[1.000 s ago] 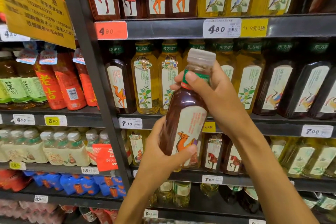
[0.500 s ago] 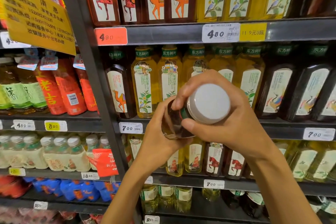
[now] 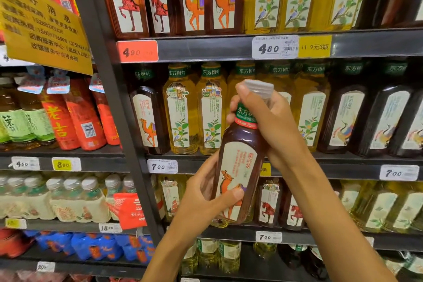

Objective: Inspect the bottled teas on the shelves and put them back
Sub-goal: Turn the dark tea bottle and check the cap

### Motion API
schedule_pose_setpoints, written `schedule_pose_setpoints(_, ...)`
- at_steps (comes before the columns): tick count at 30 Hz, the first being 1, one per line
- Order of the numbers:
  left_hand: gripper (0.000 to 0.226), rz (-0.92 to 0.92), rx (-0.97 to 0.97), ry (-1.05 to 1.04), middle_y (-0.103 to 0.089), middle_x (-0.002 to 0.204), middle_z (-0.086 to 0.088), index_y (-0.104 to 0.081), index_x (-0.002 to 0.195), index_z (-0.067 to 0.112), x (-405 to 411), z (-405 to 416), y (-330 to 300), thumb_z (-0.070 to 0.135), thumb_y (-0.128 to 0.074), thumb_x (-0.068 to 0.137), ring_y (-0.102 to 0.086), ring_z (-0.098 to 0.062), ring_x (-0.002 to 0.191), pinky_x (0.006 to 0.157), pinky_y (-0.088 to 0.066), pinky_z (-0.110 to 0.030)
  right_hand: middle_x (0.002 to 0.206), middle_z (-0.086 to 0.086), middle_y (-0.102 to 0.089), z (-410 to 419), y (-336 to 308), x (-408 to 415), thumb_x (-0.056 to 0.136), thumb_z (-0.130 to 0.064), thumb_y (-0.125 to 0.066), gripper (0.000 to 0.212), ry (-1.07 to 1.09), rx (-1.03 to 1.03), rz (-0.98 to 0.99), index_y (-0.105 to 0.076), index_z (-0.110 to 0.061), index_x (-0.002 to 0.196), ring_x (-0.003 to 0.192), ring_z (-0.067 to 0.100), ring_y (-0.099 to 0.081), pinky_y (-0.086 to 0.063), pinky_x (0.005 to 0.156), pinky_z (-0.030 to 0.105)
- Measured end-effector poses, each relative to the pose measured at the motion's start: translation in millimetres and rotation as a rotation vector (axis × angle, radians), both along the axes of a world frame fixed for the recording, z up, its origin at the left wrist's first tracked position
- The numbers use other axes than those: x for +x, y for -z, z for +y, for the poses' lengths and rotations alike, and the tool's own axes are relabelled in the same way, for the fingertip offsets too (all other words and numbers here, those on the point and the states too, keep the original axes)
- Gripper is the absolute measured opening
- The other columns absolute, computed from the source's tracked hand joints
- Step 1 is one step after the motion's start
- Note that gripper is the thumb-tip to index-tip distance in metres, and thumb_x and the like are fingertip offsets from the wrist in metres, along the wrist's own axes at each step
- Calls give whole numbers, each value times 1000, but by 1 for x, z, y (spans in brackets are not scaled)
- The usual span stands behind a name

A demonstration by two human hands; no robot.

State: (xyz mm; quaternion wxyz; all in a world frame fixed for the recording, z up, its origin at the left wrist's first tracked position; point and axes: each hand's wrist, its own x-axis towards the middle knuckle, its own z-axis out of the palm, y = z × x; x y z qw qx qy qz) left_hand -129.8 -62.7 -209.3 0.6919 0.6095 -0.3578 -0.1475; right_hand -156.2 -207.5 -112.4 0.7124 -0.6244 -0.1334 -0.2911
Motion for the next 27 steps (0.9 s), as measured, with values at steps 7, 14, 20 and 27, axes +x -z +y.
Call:
schedule_pose_setpoints(7, 73, 421, -170, 142, -68, 118, -12, -63, 124, 21, -1, -6, 3, 64, -72, 65, -66, -28, 107, 80, -57, -37, 85, 9, -70, -12, -3, 12, 89, -47, -53, 45, -215, 207, 126, -51, -10, 115, 72, 21, -70, -57, 66, 32)
schedule_pose_setpoints(14, 72, 286, 37, 25, -70, 117, 0, -62, 123, 31, 4, -13, 3, 76, -39, 72, -64, -15, 111, 93, -53, -36, 77, 9, -59, -7, 3, 11, 96, -34, -50, 26, -207, 345, 104, -46, -12, 109, 62, 21, -62, -55, 60, 29)
schedule_pose_setpoints(20, 62, 160, 12, 43, -74, 103, 8, -69, 104, 40, 10, -19, -10, 83, -48, 65, -69, -8, 98, 73, -55, -17, 96, 9, -67, -3, -8, 13, 95, -49, -45, 41, 157, 84, 120, -51, -15, 118, 71, 16, -71, -56, 61, 27)
schedule_pose_setpoints(27, 82, 580, -188, 437, -65, 102, -20, -47, 135, 2, 5, -20, -4, 68, -42, 86, -67, -28, 79, 69, -55, -36, 82, 8, -67, -7, -7, 15, 93, -42, -48, 42, -291, 215, 99, -46, -12, 121, 71, 23, -69, -56, 76, 40)
